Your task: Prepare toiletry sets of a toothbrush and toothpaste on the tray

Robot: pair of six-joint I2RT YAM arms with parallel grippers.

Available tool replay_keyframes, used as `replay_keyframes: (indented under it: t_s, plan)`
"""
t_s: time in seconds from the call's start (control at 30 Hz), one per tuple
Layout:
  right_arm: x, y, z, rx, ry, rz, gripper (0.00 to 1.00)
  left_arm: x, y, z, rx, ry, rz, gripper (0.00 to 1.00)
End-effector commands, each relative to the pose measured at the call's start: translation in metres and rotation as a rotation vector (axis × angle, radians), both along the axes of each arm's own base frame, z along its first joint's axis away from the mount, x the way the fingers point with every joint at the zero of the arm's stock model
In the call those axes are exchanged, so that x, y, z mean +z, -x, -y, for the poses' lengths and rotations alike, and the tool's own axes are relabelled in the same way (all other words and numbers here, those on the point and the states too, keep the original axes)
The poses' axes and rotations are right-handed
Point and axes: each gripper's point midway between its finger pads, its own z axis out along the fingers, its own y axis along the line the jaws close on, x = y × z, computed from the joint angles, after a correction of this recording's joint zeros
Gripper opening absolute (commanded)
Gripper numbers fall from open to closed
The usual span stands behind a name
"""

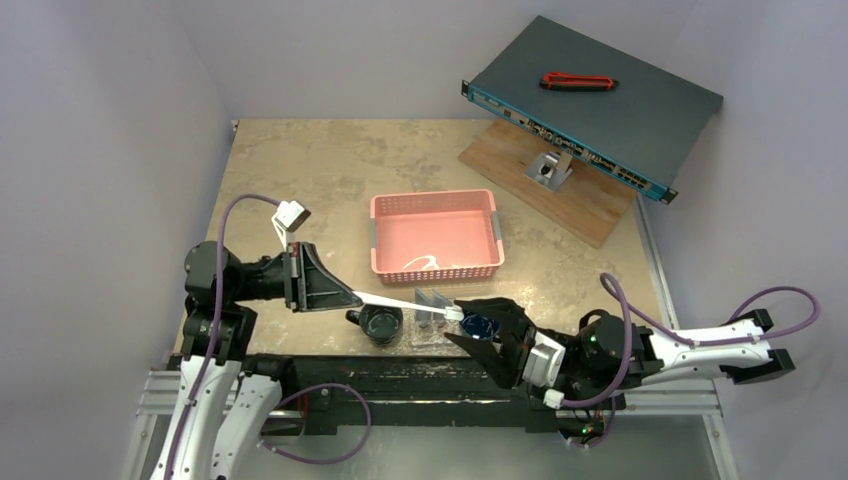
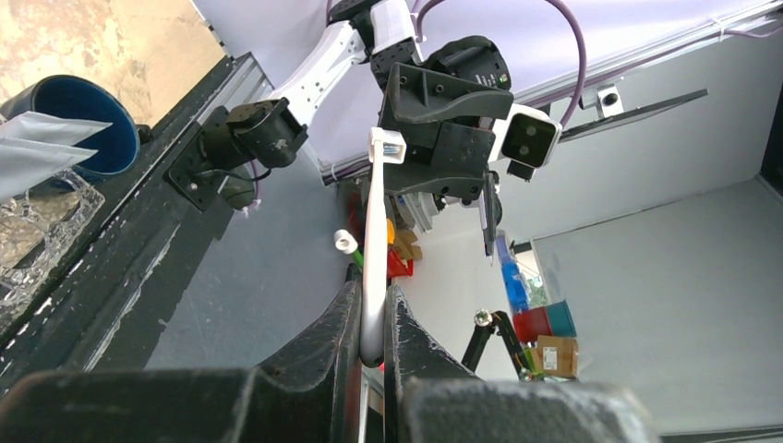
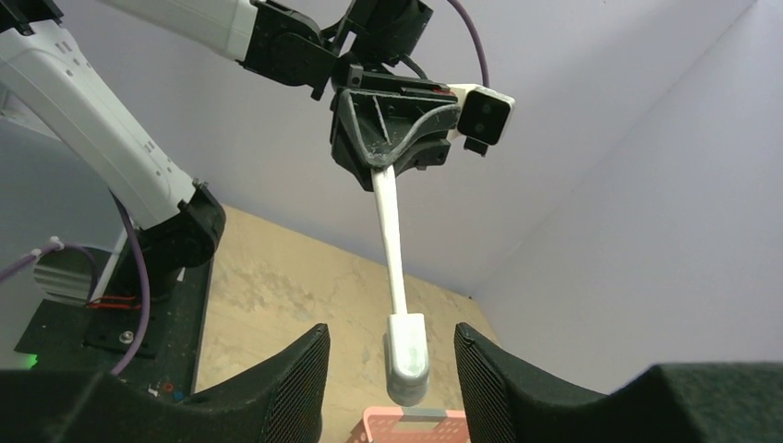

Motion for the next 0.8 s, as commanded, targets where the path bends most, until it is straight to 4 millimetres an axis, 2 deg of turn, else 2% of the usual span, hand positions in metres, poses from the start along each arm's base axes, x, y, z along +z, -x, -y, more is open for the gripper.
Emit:
replay_keyframes:
  t_s: [0.0, 0.3, 0.77]
  plan:
    - [0.024, 0.003, 0.003, 0.018, -0.073, 0.008, 0.53, 0.018, 0.014, -0.001, -0.024, 0.011, 0.084, 0.00]
    - [0.028, 0.008, -0.005, 0.039, -0.069, 0.014, 0.46, 0.019, 0.023, 0.000, -0.049, 0.012, 0.102, 0.00]
    - [0.032, 0.012, -0.006, 0.066, -0.089, -0.003, 0.33, 0.016, 0.029, -0.001, -0.061, 0.004, 0.115, 0.00]
